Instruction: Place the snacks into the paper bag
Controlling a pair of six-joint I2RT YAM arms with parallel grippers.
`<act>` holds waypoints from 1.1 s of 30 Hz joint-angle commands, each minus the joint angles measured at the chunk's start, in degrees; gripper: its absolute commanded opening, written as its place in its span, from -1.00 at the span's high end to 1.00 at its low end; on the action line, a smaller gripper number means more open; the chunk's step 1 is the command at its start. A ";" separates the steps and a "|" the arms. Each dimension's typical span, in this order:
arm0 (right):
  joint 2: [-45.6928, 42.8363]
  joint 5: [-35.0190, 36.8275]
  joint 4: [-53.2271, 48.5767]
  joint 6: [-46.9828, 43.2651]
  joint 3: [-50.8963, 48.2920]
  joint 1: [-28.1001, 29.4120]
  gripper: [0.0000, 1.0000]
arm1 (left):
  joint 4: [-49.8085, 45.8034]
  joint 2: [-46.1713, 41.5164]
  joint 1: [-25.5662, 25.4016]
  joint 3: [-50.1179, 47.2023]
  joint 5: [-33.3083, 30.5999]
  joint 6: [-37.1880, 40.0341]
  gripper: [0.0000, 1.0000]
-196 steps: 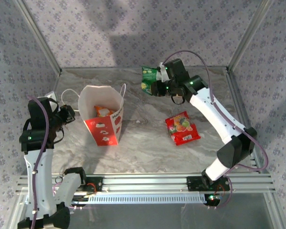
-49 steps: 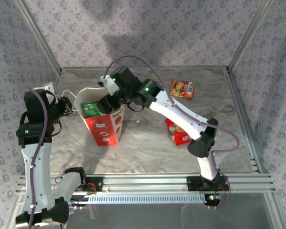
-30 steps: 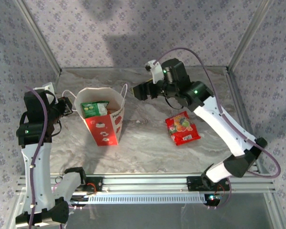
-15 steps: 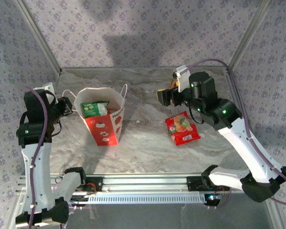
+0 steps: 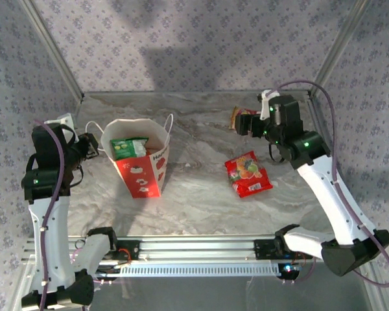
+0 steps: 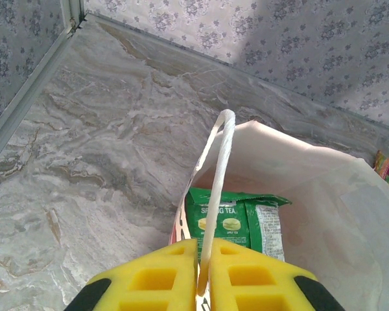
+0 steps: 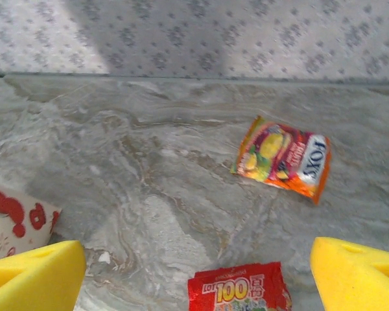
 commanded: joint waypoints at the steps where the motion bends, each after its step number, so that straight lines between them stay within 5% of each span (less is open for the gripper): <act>1: -0.65 0.58 -2.17 5.11 -1.98 -3.73 -0.83 | -0.28 -0.69 0.34 1.63 0.01 1.13 0.76; 11: -0.75 -6.46 0.85 13.90 -9.12 -17.95 -0.83 | -0.12 -1.11 0.33 0.95 -0.03 1.08 0.76; 20: 1.48 -6.91 2.98 14.26 -14.21 -21.61 -0.83 | 0.90 -0.91 0.29 0.41 0.20 0.35 0.76; 33: 15.99 -11.97 12.10 17.26 -15.82 -24.53 -0.67 | 0.95 0.01 0.35 0.34 0.48 -0.05 0.76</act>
